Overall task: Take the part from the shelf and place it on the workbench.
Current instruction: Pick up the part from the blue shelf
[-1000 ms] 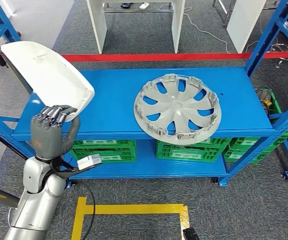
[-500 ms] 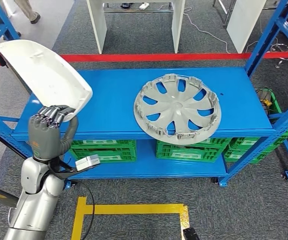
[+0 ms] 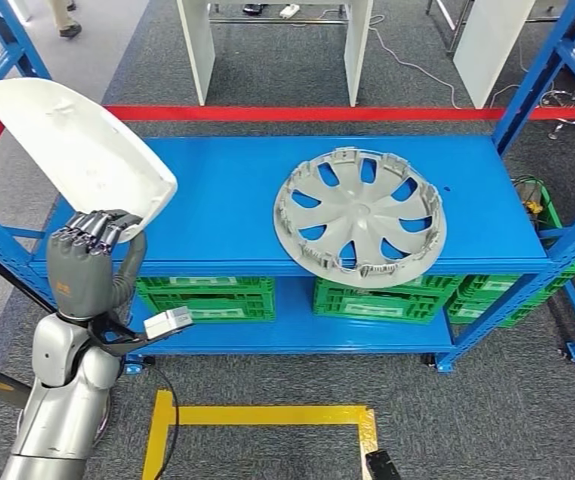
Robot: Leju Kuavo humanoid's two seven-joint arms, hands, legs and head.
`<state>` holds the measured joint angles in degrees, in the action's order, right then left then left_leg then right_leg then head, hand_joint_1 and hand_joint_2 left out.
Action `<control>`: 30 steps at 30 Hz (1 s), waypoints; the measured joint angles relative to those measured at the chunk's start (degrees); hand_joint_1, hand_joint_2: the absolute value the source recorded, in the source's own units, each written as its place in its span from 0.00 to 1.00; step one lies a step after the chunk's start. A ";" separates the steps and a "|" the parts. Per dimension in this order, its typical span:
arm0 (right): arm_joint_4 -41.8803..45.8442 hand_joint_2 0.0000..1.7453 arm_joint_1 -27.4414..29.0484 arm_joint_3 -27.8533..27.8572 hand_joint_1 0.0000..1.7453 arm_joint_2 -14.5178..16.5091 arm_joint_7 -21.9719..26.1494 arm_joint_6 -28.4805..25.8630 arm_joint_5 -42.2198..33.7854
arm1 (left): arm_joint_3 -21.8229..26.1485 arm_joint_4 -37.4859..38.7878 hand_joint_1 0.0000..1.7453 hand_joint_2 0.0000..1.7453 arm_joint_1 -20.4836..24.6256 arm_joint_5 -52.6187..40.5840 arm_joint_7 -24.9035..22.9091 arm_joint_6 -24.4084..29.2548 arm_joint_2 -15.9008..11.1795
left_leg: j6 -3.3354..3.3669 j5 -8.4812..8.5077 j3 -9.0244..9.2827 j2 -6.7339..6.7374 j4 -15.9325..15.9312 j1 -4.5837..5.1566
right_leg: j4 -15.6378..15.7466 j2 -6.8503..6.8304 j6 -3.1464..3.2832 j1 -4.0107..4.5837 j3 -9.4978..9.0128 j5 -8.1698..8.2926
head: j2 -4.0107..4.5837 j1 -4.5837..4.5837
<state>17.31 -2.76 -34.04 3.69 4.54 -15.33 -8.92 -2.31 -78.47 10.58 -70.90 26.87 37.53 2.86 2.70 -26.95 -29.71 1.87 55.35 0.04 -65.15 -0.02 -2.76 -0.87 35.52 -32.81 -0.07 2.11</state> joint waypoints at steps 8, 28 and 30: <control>0.00 1.00 -0.52 0.49 0.00 -0.39 0.39 -0.22 -0.23 | 0.78 -0.27 1.00 1.00 -0.11 -1.59 0.26 0.00 -0.21 | -1.57 -0.47 -2.29 0.02 3.15 -0.38 | 4.55 -0.66 -0.83 -0.58 -3.45 3.89 | 0.00 -0.19; 0.96 1.00 -1.63 0.88 0.00 -0.28 1.77 -1.68 2.05 | 1.63 -3.51 1.00 1.00 -0.34 -1.79 0.78 0.00 -2.32 | -1.16 -2.90 2.24 -1.83 0.78 0.19 | 5.77 0.62 0.50 -0.21 3.62 9.58 | 0.00 0.27; 1.07 1.00 -1.91 0.87 0.00 -0.28 1.81 -2.95 2.91 | 1.77 -4.37 1.00 1.00 -0.81 -1.84 0.73 0.00 -2.65 | -0.69 -1.28 0.73 -1.55 0.41 -0.01 | 1.30 0.47 0.16 -0.22 5.19 4.16 | 0.00 0.10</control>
<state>18.38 -4.67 -33.17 3.40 6.34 -18.28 -6.01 -0.54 -82.85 9.78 -72.74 27.60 37.53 0.21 2.01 -28.23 -28.98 0.32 55.76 0.03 -63.85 0.45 -2.59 -1.09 40.71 -28.66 -0.07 2.21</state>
